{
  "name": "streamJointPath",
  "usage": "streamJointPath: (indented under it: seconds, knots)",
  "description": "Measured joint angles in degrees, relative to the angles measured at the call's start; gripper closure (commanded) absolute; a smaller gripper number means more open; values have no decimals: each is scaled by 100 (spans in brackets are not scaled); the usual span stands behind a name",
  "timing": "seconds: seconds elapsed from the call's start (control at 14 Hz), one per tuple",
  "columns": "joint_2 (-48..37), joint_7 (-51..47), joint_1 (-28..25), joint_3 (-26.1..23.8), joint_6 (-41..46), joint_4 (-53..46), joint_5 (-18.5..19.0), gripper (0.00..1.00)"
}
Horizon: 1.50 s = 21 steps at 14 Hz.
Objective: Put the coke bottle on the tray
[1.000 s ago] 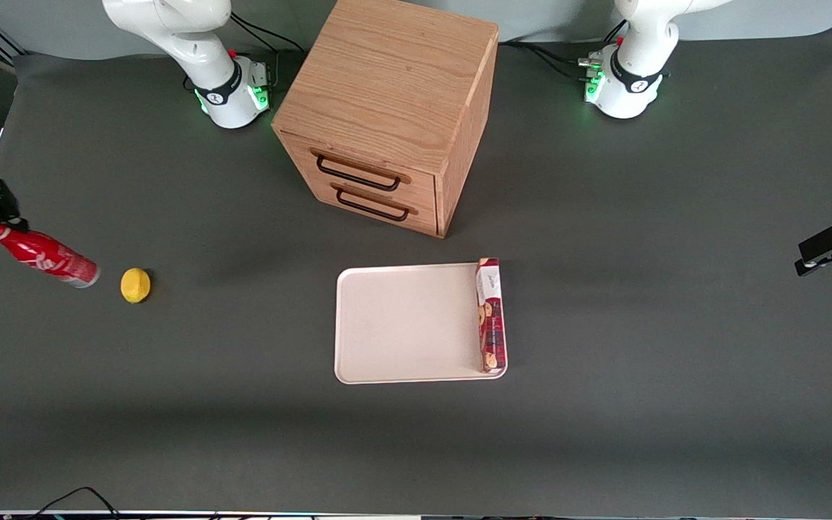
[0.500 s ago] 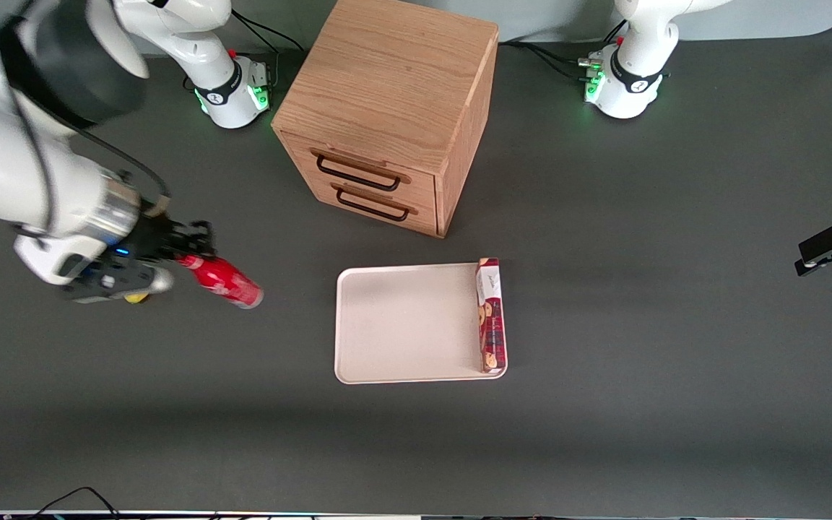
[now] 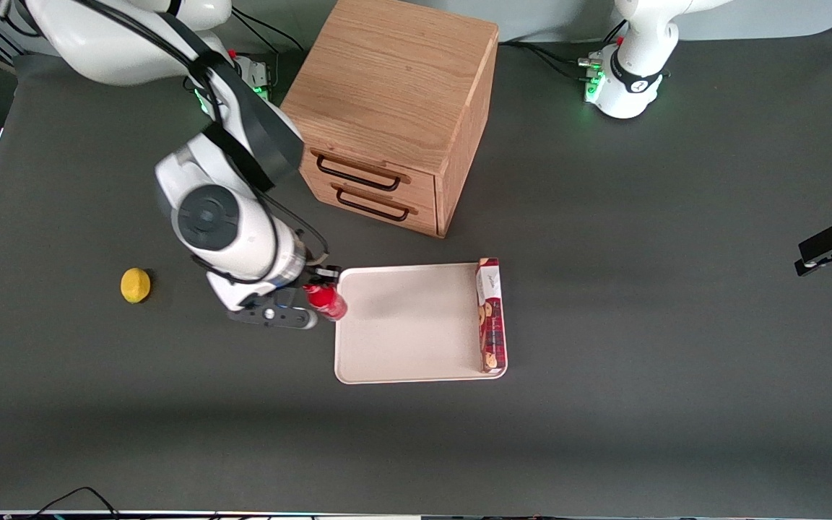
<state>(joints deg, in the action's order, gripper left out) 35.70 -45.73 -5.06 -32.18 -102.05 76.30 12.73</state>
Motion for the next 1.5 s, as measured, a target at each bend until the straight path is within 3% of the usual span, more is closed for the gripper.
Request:
streamJointPath:
  seconds: [0.43, 0.57, 0.64, 0.71, 0.79, 0.86, 1.21, 1.5]
  knots:
    - [598, -169, -66, -20, -366, -70, 129, 99]
    - [711, -172, -66, -21, -373, -74, 241, 94]
    - [751, -173, -66, -21, -376, -75, 306, 81]
    - [786, -174, -66, -21, -385, -77, 334, 56]
    - [817, -175, -66, -21, -406, -79, 343, 15]
    - [832, -177, -66, -21, -446, -81, 345, 0]
    - [654, -178, -57, -69, -464, -366, 481, 0]
    - [-531, 110, 185, -40, 428, -595, 539, 0]
